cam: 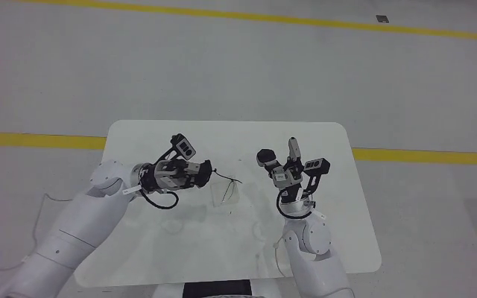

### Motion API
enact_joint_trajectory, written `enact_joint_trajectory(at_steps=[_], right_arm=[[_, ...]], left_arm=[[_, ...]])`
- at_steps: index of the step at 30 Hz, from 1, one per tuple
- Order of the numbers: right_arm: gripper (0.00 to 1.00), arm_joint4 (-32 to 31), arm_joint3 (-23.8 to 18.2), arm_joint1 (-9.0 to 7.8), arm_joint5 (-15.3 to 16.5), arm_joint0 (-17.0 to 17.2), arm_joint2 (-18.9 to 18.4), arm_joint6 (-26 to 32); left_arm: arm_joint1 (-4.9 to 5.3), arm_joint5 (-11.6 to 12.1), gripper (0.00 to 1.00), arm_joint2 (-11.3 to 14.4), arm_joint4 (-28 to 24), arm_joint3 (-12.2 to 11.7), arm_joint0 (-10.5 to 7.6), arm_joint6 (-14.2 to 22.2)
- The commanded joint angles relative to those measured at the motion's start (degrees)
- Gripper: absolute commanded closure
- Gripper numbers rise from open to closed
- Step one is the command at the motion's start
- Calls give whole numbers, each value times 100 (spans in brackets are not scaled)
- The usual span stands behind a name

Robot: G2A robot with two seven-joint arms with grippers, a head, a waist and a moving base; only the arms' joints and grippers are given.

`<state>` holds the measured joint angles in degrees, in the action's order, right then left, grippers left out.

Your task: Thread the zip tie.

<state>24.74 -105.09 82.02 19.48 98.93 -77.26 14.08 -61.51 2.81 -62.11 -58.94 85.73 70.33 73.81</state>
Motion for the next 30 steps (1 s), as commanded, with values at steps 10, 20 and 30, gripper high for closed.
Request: enact_joint_trajectory(at_steps=[10,20,30], right_arm=[[0,0,0,0,0,0,0,0],[0,0,0,0,0,0,0,0],[0,0,0,0,0,0,0,0]], left_arm=[[25,-78,100,-61,115,144,32,-39],[29,-109,100,-41,142,213,18,82],[29,-109,100,-41,142,213,18,82]])
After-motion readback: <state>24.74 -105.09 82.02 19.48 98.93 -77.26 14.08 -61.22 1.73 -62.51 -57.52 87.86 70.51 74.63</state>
